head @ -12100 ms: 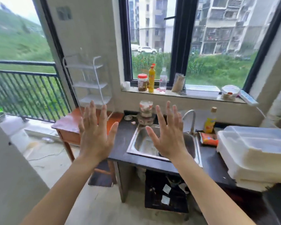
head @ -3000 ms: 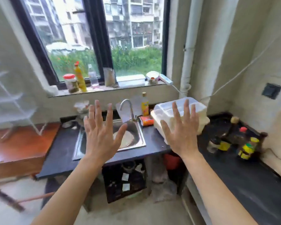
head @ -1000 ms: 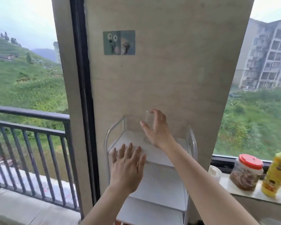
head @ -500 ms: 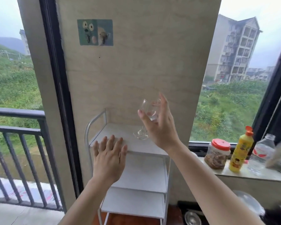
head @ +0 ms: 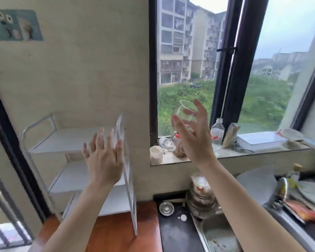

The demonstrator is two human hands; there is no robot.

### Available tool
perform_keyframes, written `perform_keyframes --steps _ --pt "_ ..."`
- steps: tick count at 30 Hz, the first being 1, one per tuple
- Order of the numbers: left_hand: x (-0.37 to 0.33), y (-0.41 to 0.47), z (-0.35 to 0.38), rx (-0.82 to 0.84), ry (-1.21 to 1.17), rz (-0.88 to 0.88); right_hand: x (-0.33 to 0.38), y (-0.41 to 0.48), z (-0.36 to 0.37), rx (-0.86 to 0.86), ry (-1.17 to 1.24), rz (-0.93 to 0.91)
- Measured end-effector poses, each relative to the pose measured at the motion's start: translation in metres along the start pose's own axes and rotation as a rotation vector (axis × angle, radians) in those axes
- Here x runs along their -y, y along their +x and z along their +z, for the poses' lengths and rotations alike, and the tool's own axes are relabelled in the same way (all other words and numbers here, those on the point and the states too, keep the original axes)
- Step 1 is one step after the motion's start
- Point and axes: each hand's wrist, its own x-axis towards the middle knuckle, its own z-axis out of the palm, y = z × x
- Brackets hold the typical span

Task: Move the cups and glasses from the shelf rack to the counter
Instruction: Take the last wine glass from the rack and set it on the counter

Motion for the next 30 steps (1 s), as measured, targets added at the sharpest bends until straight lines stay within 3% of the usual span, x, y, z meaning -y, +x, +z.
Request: perform_keyframes --steps 5,16,22,30 --pt "-0.153 -0.065 0.014 0.027 -0.073 0.177 -0.011 -0.052 -0.168 -0.089 -0.108 0.013" --pt "-0.476 -0.283 0.106 0.457 -0.188 0.606 -0.030 -0.199 -0.531 -0.444 -0.407 0.274" --pt "-0.638 -0.379 0.139 0.564 -0.338 0.907 -0.022 -0.284 -0.688 -0.741 -0.541 0.378" --pt "-0.840 -0.541 0.171 0.771 -0.641 1.185 0.012 -0.391 -0.867 -1.087 -0.861 0.561"
